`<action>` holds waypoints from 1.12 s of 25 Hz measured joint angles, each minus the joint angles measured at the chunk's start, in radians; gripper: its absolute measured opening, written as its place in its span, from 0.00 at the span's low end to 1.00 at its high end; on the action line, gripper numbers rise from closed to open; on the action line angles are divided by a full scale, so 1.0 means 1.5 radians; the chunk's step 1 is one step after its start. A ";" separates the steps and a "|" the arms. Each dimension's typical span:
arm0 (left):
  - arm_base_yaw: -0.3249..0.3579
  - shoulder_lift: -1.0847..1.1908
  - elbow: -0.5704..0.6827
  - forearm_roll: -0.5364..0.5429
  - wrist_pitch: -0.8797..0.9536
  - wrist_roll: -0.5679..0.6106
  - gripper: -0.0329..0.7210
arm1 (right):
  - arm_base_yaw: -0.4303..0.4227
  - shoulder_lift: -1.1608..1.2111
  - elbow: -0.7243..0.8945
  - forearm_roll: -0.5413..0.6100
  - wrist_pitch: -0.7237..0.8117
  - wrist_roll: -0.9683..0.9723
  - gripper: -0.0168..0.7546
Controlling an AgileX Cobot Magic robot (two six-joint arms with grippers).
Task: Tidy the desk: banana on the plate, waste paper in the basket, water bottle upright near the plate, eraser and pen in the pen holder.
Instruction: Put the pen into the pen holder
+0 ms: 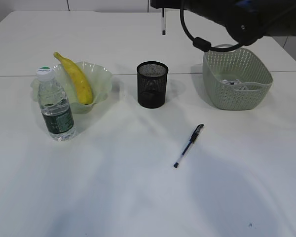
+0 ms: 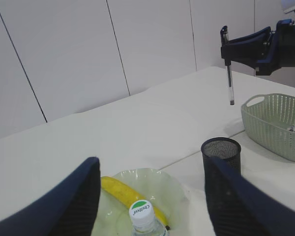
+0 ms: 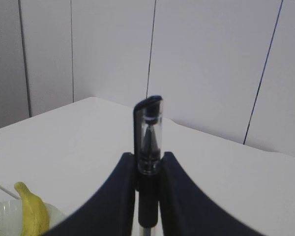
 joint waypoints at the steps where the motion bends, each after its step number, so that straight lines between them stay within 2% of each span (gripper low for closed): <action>1: 0.000 0.000 0.000 0.001 0.000 0.001 0.67 | 0.000 0.005 0.000 -0.007 -0.006 0.004 0.16; 8: 0.000 0.000 0.000 0.003 0.001 0.001 0.67 | 0.000 0.025 0.000 -0.057 -0.031 0.021 0.16; 28: 0.000 0.000 0.000 0.003 0.003 0.001 0.67 | 0.000 0.108 0.000 -0.082 -0.078 0.074 0.16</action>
